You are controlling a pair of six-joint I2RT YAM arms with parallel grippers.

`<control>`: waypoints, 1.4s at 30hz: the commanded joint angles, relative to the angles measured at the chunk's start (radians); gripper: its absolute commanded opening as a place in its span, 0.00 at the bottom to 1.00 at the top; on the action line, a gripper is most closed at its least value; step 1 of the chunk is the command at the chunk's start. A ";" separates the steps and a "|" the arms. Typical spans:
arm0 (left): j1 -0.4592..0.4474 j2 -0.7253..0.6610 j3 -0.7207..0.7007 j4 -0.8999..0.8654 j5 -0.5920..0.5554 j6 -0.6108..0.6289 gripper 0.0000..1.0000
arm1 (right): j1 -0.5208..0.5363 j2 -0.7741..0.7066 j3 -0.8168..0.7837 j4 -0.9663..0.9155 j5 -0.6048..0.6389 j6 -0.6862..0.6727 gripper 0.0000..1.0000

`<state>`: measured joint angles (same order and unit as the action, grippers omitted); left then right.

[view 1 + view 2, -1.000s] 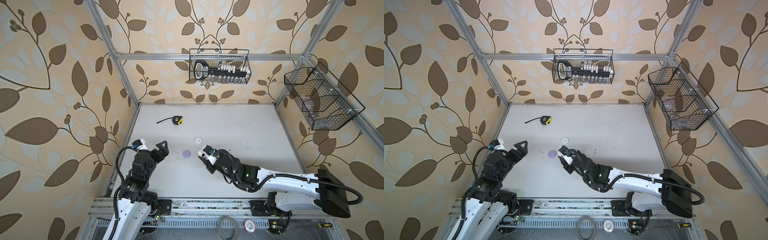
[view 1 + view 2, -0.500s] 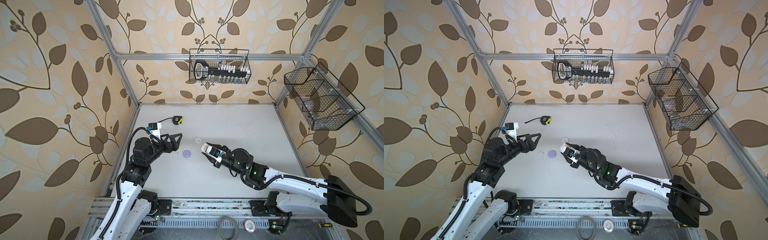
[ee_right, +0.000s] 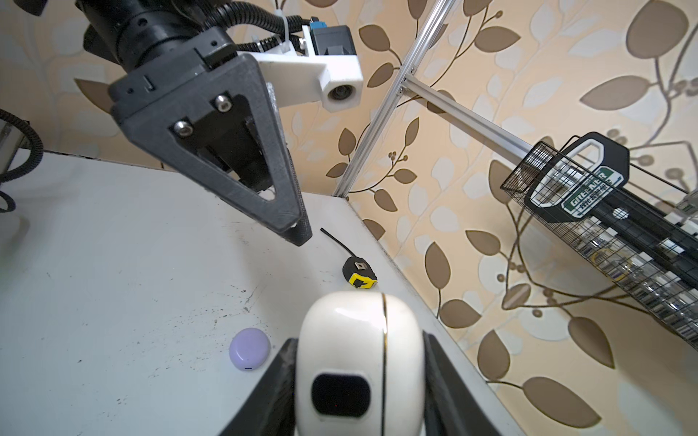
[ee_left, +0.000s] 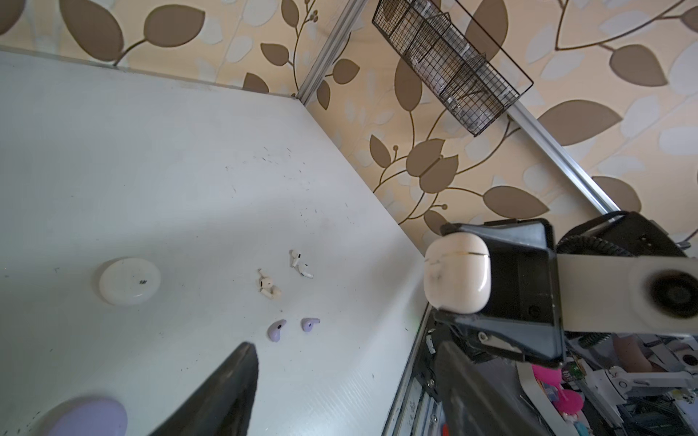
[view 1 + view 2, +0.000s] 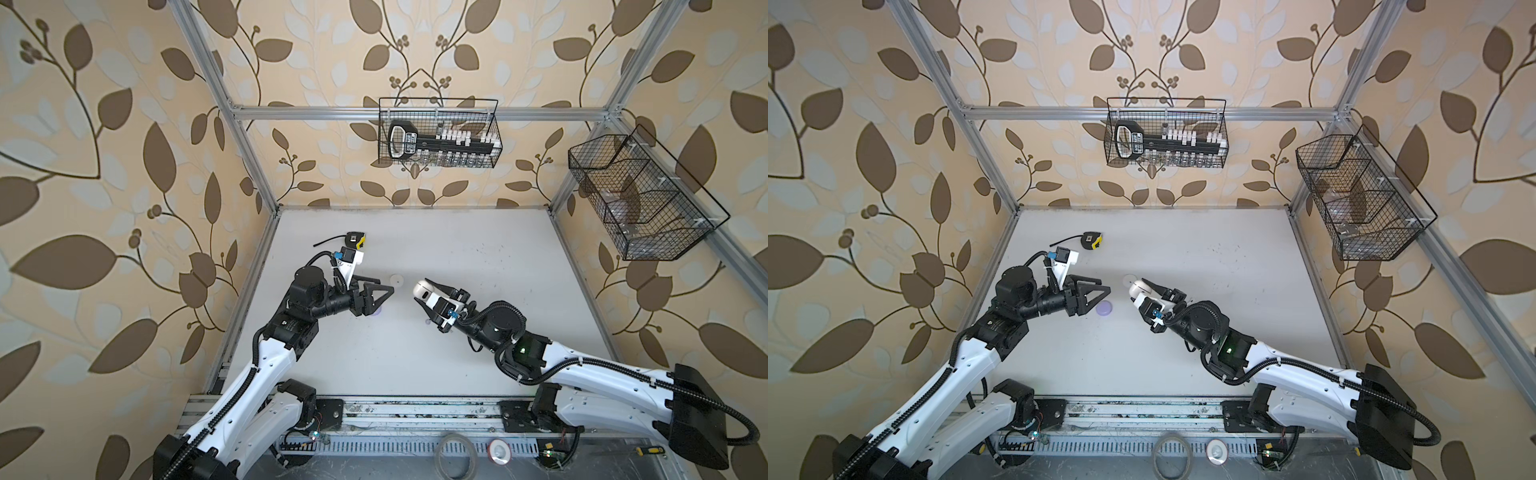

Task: Insert wireless bluetooth earbuds into charging case
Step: Pass the charging case.

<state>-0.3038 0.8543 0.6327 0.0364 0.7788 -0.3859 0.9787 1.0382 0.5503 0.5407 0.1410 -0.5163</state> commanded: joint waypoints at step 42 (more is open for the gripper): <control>-0.144 0.069 0.092 0.019 0.059 0.147 0.40 | 0.064 0.195 0.155 0.093 0.009 -0.076 0.21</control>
<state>-0.4397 0.9176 0.6785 0.0486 0.8303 -0.2630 1.0386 1.2320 0.6651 0.5869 0.1566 -0.5709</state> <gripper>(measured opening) 0.405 0.445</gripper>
